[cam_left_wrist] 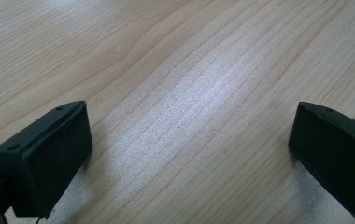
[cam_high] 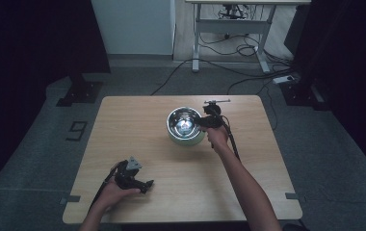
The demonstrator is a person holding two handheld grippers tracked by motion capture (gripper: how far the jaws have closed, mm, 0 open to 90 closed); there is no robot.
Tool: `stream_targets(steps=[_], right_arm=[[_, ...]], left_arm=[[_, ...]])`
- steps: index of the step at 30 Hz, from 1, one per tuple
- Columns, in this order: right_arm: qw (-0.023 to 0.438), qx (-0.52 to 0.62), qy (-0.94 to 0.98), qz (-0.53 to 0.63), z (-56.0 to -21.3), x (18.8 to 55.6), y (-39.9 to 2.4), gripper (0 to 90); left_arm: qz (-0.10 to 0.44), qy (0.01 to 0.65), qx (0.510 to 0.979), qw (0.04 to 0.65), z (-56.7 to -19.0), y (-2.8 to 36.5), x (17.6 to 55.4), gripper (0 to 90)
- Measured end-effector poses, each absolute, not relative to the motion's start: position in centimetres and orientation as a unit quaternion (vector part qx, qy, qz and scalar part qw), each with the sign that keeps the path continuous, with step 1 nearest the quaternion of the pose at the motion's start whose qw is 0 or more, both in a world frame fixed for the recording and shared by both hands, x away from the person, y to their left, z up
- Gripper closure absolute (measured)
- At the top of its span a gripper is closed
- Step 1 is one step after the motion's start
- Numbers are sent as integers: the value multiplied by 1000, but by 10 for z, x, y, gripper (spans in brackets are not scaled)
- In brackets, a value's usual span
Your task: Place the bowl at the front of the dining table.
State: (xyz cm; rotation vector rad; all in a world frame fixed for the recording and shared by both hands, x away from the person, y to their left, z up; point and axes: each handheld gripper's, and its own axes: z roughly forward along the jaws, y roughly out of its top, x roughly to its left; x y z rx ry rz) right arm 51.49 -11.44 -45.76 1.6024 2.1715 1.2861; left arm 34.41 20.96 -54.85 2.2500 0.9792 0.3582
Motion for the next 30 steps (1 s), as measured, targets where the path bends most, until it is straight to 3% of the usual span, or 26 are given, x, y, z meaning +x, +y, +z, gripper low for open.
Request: stream_targets(steps=[30], right_arm=[[72,559,716,413,-485,538,-111,870]], left_arm=[[136,373,858,325,-548,210,344,0]])
